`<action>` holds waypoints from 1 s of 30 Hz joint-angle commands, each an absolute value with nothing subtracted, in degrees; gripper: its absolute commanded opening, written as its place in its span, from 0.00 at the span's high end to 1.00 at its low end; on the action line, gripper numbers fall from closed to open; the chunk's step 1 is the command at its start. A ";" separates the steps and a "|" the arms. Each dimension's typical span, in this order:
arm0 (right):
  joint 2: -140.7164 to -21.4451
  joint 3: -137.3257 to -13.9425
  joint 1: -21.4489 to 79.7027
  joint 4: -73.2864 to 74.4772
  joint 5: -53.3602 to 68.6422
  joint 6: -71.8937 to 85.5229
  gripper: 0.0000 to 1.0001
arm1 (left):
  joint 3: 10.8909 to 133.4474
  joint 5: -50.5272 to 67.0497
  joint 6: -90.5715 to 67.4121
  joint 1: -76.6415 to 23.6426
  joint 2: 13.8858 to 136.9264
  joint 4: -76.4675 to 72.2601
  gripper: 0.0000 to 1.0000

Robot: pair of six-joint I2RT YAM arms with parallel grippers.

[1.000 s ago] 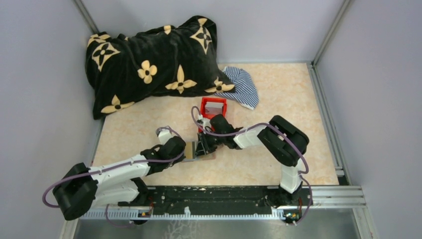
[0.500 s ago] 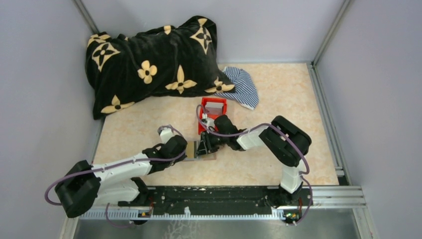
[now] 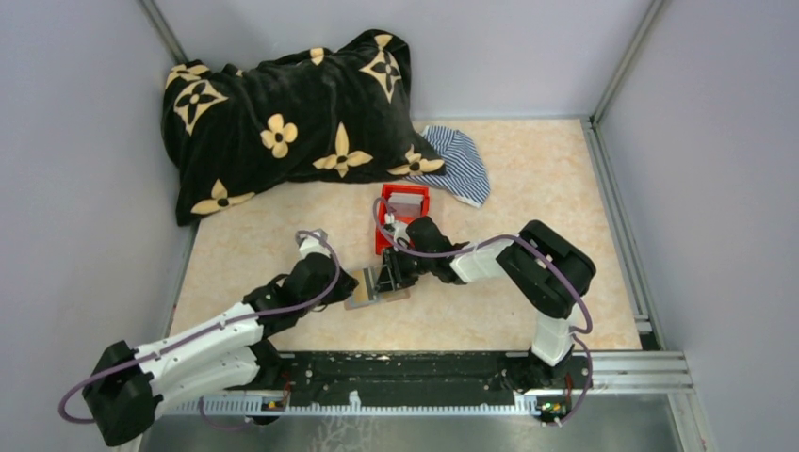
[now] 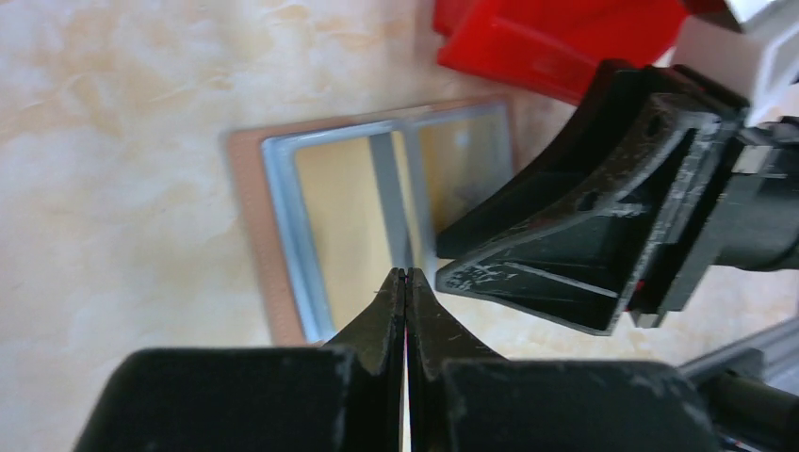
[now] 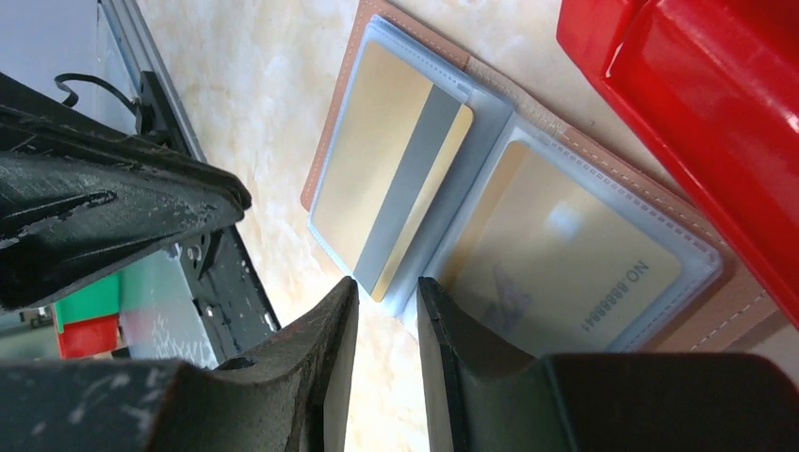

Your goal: Take the credit cards out of the card holder

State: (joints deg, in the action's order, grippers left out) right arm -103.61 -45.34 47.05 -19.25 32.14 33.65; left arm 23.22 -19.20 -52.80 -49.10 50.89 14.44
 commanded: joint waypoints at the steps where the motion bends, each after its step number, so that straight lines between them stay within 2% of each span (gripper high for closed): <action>1: -102.22 -45.03 46.70 -20.48 31.29 32.84 0.70 | 17.63 -6.56 -48.60 -45.92 49.84 0.33 1.00; 5: -102.63 -45.39 46.72 -20.11 31.28 32.48 0.70 | 12.94 -4.77 -48.88 -44.69 51.54 -6.11 1.00; 10: -103.18 -45.57 46.69 -20.59 31.62 32.73 0.70 | 3.89 4.83 -49.50 -37.24 53.27 -19.29 1.00; 24: -106.58 -47.03 46.76 -21.50 31.76 34.01 0.70 | 1.64 6.69 -48.86 -34.98 55.71 -19.18 1.00; 30: -108.72 -47.47 46.76 -21.37 30.84 33.98 0.65 | -2.24 7.74 -49.49 -32.40 54.56 -22.89 1.00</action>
State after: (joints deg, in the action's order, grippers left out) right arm -105.56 -45.84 47.05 -20.69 32.80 34.61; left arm 1.65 6.96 -50.02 -33.89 53.74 -23.33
